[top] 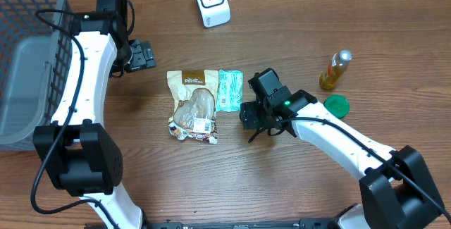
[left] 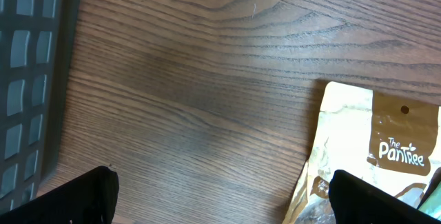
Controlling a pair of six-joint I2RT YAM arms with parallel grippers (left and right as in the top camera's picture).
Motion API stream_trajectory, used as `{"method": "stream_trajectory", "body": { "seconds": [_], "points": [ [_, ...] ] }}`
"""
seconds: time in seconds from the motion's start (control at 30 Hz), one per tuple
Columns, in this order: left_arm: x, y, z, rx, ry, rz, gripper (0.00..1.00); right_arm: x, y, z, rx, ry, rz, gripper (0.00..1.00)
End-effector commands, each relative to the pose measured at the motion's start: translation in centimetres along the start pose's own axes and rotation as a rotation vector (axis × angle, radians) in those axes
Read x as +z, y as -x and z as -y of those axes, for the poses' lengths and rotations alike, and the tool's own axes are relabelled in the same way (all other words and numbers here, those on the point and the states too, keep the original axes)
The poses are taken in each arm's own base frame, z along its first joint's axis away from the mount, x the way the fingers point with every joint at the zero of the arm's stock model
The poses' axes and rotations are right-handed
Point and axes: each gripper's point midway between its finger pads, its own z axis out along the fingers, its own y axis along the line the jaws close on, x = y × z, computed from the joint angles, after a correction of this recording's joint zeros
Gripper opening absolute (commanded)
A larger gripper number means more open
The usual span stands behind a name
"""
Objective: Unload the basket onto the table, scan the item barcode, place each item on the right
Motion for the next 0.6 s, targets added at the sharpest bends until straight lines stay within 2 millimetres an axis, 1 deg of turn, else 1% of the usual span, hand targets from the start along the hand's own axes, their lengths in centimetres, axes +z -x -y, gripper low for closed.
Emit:
{"method": "stream_trajectory", "body": {
  "seconds": [0.0,0.13,0.23,0.37,0.47,0.57],
  "points": [
    [-1.0,0.5,0.1,0.006,0.002,0.035,1.00,0.2,0.0,-0.2,-0.011,0.011,0.001,0.72],
    [-1.0,0.5,0.1,0.007,0.002,0.035,0.99,0.9,-0.2,-0.2,-0.011,0.013,-0.014,0.72],
    [-1.0,0.5,0.1,0.007,0.002,0.035,1.00,1.5,-0.5,-0.7,-0.037,0.044,-0.036,0.72],
    [-1.0,0.5,0.1,0.006,0.002,0.035,1.00,1.4,-0.7,-1.4,-0.089,0.081,-0.046,0.72],
    [-1.0,0.5,0.1,0.006,0.002,0.035,1.00,1.1,-1.2,-2.6,-0.206,0.156,-0.064,0.72],
    [-1.0,0.5,0.1,0.007,0.002,0.035,1.00,1.0,-1.0,-2.5,-0.206,0.160,-0.063,0.72]
  ]
}}
